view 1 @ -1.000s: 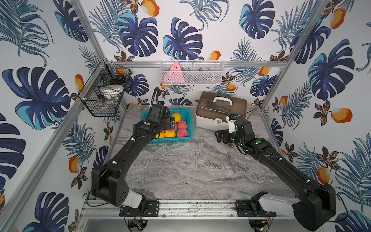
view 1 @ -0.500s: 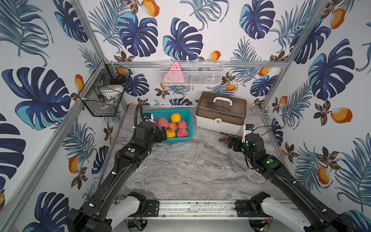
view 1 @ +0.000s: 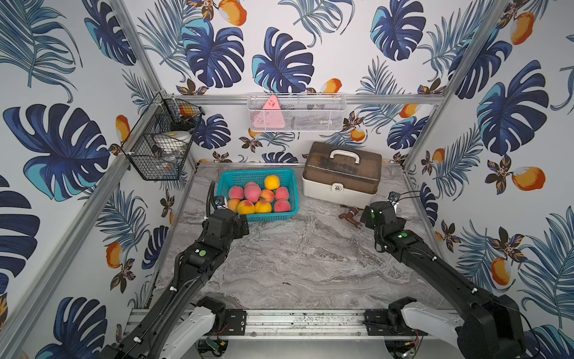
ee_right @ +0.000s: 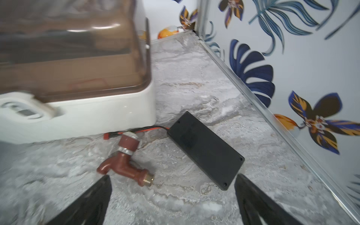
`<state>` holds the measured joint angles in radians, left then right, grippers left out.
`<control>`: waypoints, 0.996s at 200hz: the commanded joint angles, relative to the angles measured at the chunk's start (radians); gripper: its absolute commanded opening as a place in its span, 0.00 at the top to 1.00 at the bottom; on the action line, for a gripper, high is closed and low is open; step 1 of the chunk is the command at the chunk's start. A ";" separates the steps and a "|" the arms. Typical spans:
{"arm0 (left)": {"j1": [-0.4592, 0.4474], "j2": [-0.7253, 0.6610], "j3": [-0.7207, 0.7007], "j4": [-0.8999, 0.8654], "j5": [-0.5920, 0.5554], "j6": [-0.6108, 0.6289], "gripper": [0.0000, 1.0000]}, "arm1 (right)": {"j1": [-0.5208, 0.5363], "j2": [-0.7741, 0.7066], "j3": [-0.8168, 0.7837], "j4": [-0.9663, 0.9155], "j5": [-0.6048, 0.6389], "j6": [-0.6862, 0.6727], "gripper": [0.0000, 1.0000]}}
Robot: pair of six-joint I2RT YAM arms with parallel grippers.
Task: Put the peaches into the basket
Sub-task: Reset both arms
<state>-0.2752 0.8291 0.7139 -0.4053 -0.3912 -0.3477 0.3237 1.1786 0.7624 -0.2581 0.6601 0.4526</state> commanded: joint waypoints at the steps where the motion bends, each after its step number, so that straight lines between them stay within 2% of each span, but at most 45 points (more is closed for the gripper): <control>1: 0.001 -0.041 -0.056 0.153 0.027 0.015 0.01 | -0.056 0.062 -0.013 -0.018 -0.041 0.005 0.00; 30: 0.002 -0.056 -0.154 0.304 0.072 0.078 0.01 | -0.078 -0.015 -0.248 0.438 -0.247 -0.244 0.00; 45: 0.003 -0.003 -0.167 0.342 0.066 0.122 0.01 | -0.079 -0.070 -0.404 0.727 -0.329 -0.416 0.00; 60: 0.003 0.066 -0.148 0.349 0.051 0.146 0.01 | -0.092 -0.087 -0.503 0.928 -0.417 -0.505 0.00; 79: 0.002 0.130 -0.166 0.450 0.064 0.179 0.01 | -0.129 -0.017 -0.506 0.995 -0.475 -0.514 0.00; 110: 0.033 0.219 -0.223 0.668 0.083 0.207 0.01 | -0.199 0.172 -0.532 1.247 -0.560 -0.484 0.00; 149: 0.121 0.419 -0.298 1.038 0.042 0.237 0.01 | -0.233 0.362 -0.534 1.434 -0.568 -0.465 0.00; 167: 0.129 0.525 -0.303 1.168 0.073 0.305 0.01 | -0.237 0.424 -0.526 1.469 -0.567 -0.457 0.00; 181: 0.135 0.553 -0.320 1.246 0.078 0.344 0.01 | -0.239 0.503 -0.519 1.561 -0.541 -0.451 0.00; 191: 0.138 0.574 -0.331 1.310 0.054 0.362 0.01 | -0.243 0.462 -0.490 1.436 -0.526 -0.431 0.00; 199: 0.146 0.575 -0.327 1.301 0.095 0.362 0.01 | -0.253 0.438 -0.470 1.349 -0.530 -0.421 0.00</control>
<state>-0.1429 1.3834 0.3920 0.6827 -0.3222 -0.0536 0.0837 1.6527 0.2474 1.1324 0.1143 -0.0082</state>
